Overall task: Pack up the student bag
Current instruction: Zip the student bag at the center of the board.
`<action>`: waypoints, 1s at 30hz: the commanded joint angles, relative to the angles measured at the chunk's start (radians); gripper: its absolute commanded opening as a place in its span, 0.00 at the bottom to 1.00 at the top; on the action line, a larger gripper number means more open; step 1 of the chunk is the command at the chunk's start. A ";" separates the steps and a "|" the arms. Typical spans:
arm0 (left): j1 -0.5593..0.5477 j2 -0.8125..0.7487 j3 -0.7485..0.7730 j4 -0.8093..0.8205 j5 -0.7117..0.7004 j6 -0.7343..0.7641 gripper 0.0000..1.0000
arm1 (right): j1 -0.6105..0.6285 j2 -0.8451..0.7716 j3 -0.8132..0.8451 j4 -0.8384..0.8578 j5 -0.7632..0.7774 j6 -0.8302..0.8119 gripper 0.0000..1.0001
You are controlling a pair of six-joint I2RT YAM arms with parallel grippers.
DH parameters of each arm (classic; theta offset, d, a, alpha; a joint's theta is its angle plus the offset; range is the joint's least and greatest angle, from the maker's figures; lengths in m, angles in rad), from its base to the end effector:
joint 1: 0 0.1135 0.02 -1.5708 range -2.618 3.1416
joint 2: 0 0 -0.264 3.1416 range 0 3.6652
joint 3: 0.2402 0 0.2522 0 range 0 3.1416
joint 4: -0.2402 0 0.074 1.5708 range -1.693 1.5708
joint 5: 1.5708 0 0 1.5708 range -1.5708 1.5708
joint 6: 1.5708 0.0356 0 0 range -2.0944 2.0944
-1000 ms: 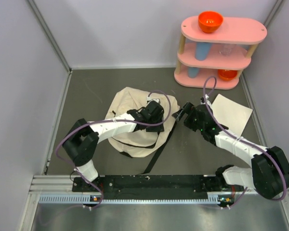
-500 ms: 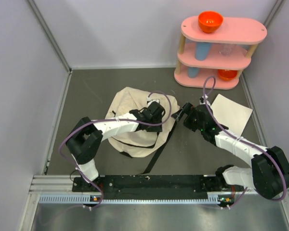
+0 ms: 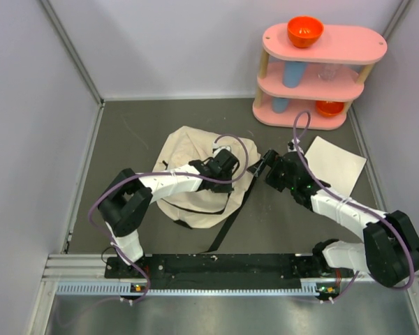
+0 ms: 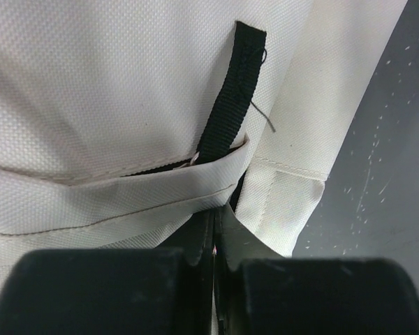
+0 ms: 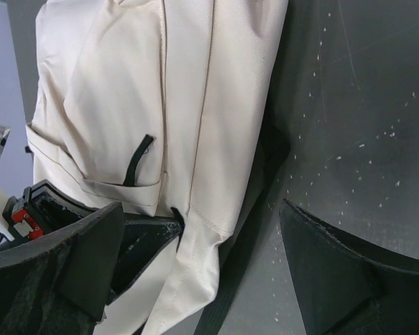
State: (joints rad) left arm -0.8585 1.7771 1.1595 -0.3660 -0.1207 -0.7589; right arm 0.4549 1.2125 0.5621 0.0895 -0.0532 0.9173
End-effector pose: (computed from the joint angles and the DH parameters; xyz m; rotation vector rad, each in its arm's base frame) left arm 0.2445 -0.2766 0.1879 0.0824 2.6125 -0.4625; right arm 0.2251 0.1122 0.2019 0.4847 2.2036 0.8364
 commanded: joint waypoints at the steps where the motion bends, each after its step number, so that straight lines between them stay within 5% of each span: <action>1: -0.002 0.007 -0.020 0.032 -0.004 0.007 0.00 | -0.010 0.018 0.002 0.056 -0.034 -0.009 0.90; 9: -0.002 -0.050 -0.069 0.085 -0.002 0.016 0.00 | -0.010 0.067 -0.014 0.108 -0.099 0.012 0.90; 10: -0.002 -0.054 -0.069 0.091 0.007 0.016 0.15 | -0.012 0.073 -0.014 0.115 -0.106 0.012 0.89; 14: -0.004 -0.038 -0.052 0.101 0.026 0.000 0.42 | -0.010 0.099 -0.005 0.124 -0.129 0.014 0.89; 21: -0.002 0.028 -0.003 0.067 -0.008 -0.031 0.41 | -0.010 0.110 -0.005 0.122 -0.128 0.005 0.88; 30: -0.004 0.113 -0.020 0.052 -0.072 -0.042 0.27 | -0.010 0.110 -0.014 0.122 -0.132 0.003 0.88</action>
State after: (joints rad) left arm -0.8597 1.8362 1.1446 -0.3046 -0.1314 -0.7895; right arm 0.4549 1.3186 0.5495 0.1741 -0.1822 0.9207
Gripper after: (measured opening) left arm 0.285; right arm 0.884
